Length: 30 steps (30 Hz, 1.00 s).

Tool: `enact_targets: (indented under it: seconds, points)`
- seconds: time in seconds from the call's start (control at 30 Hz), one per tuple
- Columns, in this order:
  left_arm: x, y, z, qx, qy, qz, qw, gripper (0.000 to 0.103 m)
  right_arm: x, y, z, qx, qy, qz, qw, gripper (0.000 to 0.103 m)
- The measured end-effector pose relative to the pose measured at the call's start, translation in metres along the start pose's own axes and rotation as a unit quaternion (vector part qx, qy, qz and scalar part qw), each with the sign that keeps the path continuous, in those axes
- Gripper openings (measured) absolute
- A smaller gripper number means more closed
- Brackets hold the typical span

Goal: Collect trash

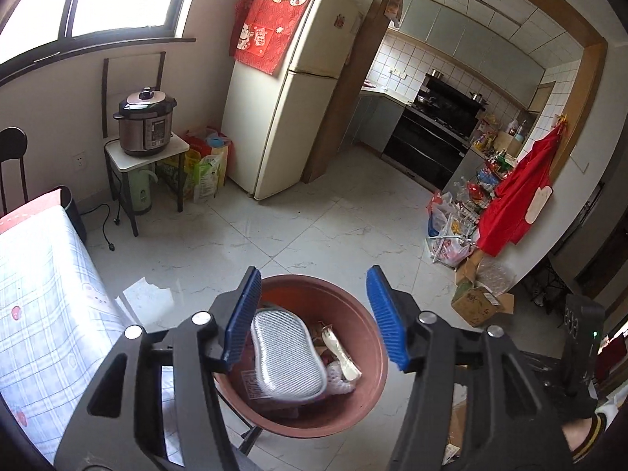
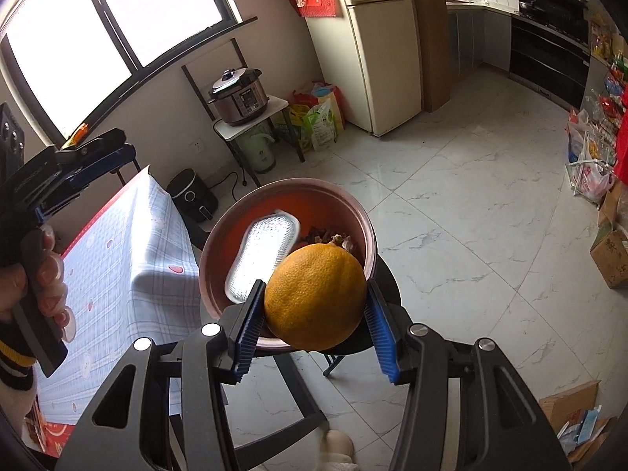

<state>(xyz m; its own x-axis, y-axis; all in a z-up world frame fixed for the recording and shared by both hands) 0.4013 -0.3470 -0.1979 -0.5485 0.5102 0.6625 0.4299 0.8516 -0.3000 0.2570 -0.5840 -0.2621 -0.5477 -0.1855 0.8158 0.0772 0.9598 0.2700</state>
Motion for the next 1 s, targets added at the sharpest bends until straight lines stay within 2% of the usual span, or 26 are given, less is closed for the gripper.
enact_targets:
  seconds: [0.23,0.27,0.33,0.47,0.63,0.67,0.8,1.0]
  points:
    - [0.034,0.042,0.015,0.022,-0.004,-0.049,0.9985,0.063,-0.026,0.021,-0.039,0.028,0.009,-0.002,1.000,0.051]
    - [0.040,0.049,0.017,0.024,-0.006,-0.055,0.9982,0.071,-0.026,0.024,-0.044,0.031,0.004,-0.003,1.000,0.051]
    - [0.053,0.056,0.020,0.029,-0.014,-0.066,0.9973,0.078,-0.019,0.031,-0.055,0.039,-0.012,-0.004,0.999,0.063]
    - [0.074,0.066,0.021,0.021,-0.024,-0.084,0.9959,0.079,0.005,0.043,-0.071,0.053,-0.044,-0.001,0.998,0.069]
    - [0.110,0.066,0.023,0.007,-0.048,-0.110,0.9927,0.089,0.045,0.056,-0.081,0.071,-0.083,0.001,0.994,0.097]
    - [0.119,0.066,0.023,0.004,-0.053,-0.120,0.9914,0.093,0.052,0.059,-0.083,0.074,-0.086,0.002,0.994,0.098]
    - [0.161,0.060,0.025,0.001,-0.077,-0.141,0.9870,0.097,0.079,0.075,-0.083,0.090,-0.092,0.008,0.992,0.098]
    - [0.226,0.057,0.026,-0.010,-0.096,-0.162,0.9821,0.097,0.132,0.115,-0.066,0.099,-0.131,0.017,0.986,0.098]
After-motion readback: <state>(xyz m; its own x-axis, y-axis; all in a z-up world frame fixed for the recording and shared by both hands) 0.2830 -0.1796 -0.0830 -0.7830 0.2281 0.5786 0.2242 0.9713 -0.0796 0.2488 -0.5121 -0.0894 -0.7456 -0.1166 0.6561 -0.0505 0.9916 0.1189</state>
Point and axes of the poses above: each gripper's, at about its wrist camera, not at the fingertips, and x roughly against the way its jaws point, y to its left, z to its underside, the point moved 2 cm from there along -x, roughly the way its jaws point, and after that the axes turned 4 degrees about y, right-handed, at the moved point
